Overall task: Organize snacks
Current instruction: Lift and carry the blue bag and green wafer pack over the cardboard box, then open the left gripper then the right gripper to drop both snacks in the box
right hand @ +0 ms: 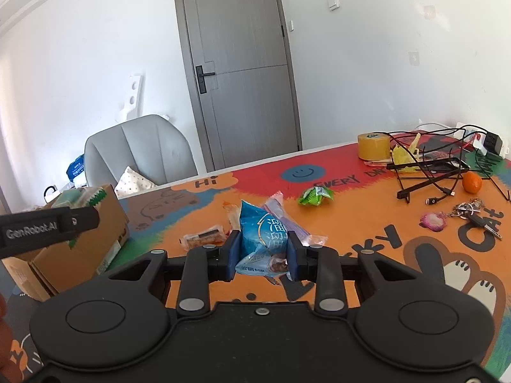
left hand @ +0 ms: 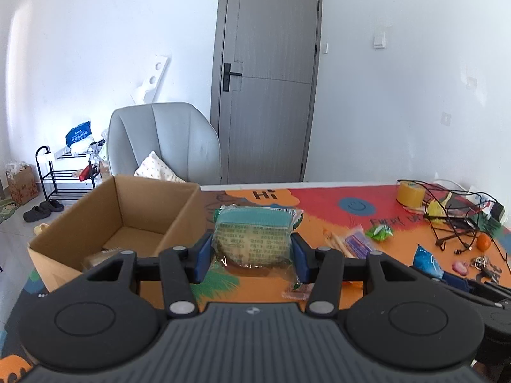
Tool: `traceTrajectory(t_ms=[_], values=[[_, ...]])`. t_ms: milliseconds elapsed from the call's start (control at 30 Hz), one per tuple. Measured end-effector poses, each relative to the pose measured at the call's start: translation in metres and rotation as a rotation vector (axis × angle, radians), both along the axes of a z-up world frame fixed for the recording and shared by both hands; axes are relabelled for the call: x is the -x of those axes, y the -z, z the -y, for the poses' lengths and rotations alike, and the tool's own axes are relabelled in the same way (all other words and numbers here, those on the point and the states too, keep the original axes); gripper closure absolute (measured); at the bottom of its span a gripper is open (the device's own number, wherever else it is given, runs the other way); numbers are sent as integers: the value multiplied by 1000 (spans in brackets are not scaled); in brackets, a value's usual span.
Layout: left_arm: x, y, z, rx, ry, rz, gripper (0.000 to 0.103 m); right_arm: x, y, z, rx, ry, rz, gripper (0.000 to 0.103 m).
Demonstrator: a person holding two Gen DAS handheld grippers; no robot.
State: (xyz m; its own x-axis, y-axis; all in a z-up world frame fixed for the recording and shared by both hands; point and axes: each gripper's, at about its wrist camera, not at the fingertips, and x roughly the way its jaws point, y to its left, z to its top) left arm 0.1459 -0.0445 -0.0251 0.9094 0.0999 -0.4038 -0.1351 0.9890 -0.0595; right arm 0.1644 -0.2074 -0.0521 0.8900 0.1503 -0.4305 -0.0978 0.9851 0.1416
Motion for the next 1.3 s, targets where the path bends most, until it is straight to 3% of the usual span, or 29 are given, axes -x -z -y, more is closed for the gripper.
traceTrajectory(t_ms=[600, 1300], values=[[0, -20, -73, 7, -132, 53, 53, -16, -24, -66, 13, -153, 56, 72], [-37, -8, -142, 26, -243, 23, 53, -55, -38, -135, 17, -273, 63, 72]])
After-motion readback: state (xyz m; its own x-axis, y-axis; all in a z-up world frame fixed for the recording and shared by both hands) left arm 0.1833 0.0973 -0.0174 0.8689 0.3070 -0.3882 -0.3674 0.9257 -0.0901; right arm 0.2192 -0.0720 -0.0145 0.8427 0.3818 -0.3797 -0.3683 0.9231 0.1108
